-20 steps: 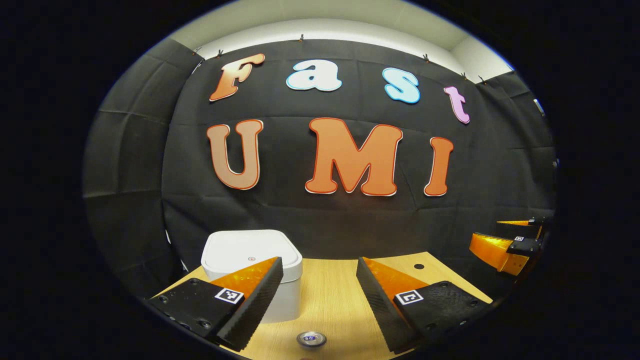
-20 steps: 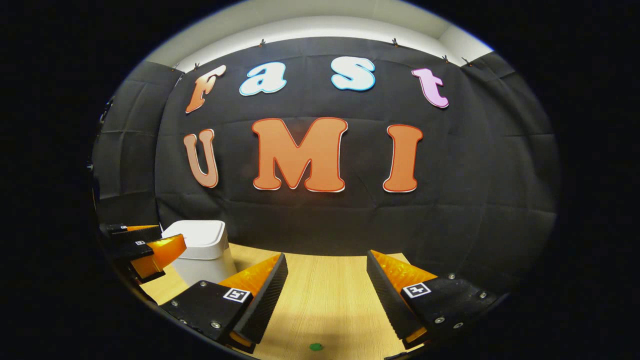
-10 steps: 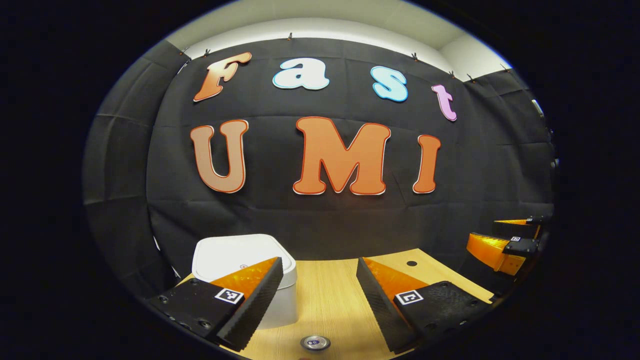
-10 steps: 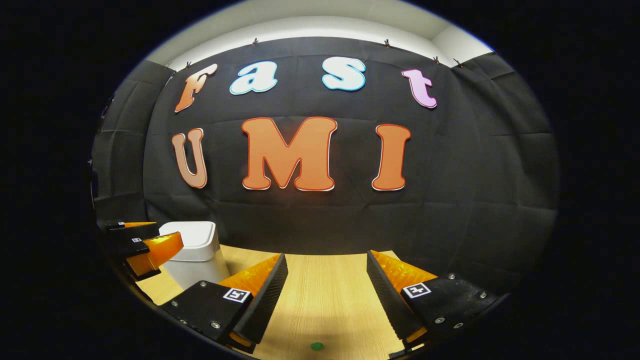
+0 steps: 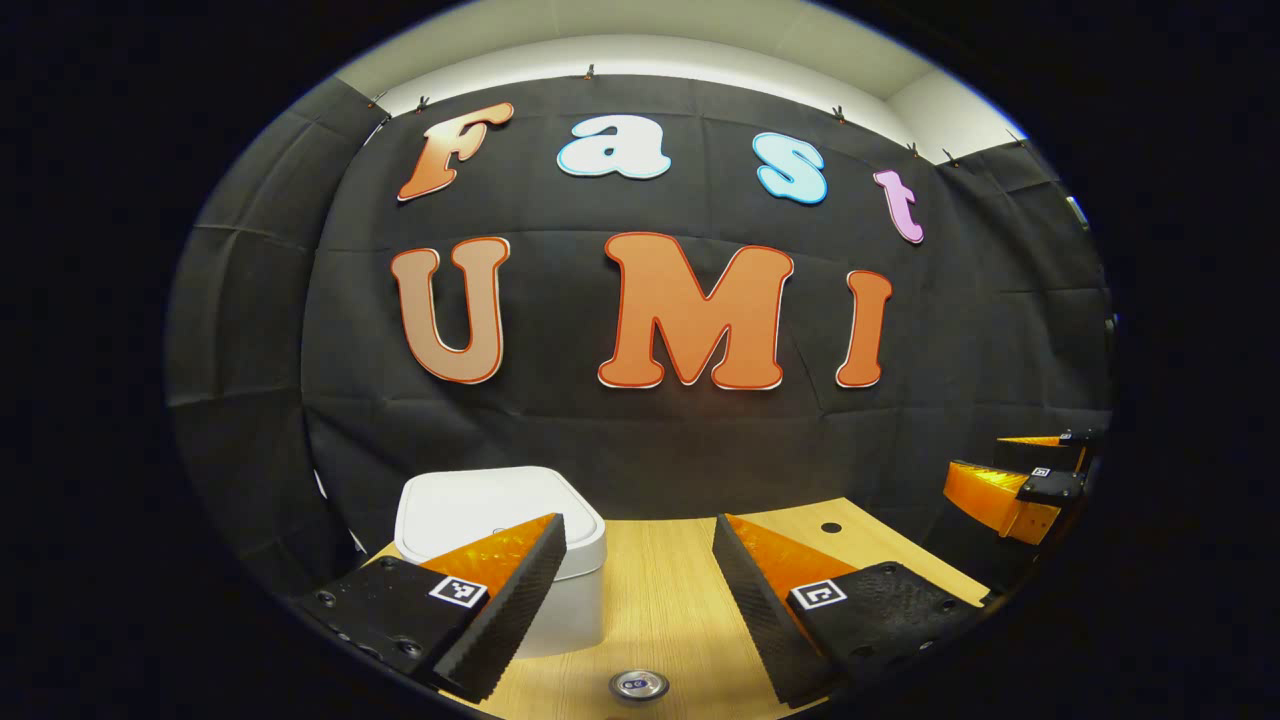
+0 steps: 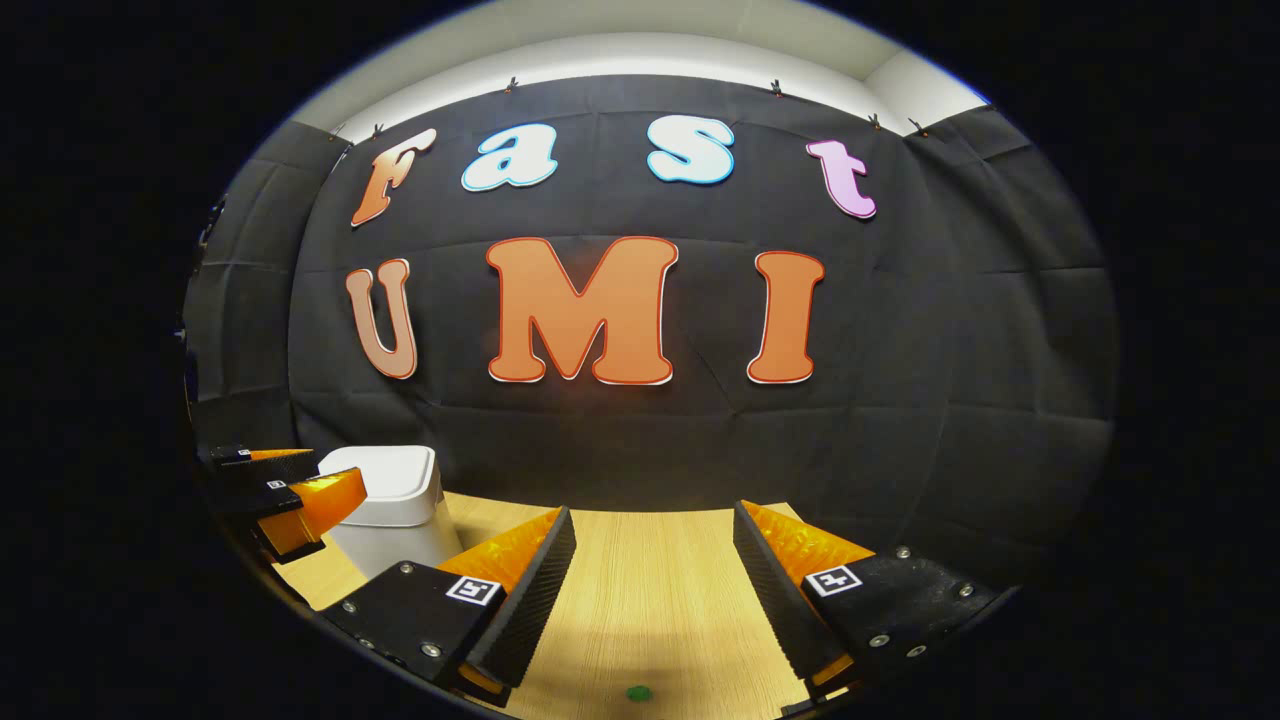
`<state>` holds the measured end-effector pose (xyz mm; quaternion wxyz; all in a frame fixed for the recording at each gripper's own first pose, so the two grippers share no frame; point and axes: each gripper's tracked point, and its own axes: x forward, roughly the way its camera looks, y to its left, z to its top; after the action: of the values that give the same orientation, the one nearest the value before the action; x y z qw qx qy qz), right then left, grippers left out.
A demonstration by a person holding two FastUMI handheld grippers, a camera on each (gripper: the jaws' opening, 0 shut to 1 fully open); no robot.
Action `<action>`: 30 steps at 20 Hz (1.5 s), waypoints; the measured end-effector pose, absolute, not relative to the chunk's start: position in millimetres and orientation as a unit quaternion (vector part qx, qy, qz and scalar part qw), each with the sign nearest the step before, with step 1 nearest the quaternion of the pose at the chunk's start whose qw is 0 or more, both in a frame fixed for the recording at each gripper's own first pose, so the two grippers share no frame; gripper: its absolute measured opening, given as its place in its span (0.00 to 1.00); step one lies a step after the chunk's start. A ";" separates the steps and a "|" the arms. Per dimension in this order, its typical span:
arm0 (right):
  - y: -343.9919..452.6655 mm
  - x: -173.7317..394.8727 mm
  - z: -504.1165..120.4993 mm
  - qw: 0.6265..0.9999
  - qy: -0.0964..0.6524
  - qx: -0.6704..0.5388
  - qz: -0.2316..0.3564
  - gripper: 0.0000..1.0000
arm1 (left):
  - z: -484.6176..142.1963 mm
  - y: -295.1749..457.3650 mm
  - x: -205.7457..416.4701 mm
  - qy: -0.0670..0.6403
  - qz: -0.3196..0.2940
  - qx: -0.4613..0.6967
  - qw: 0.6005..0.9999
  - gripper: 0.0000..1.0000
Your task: Press the lid of the desktop garbage bin to open it, pick up the crumpled paper on the desktop and throw it into the bin, then pick up the pop can on the desktop and drop it into the bin, and finally close the garbage bin lid.
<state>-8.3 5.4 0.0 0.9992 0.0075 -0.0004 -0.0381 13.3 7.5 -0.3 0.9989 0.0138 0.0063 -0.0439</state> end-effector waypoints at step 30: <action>2.1 4.5 -3.5 0.999 0.006 0.000 -0.035 0.95 | -3.4 26.4 25.7 0.017 -0.015 0.001 1.000 0.94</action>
<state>4.5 2.1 -3.5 0.9994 0.0000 0.0057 -0.0351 25.7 26.4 -3.4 0.9997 0.0012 0.0172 -0.0149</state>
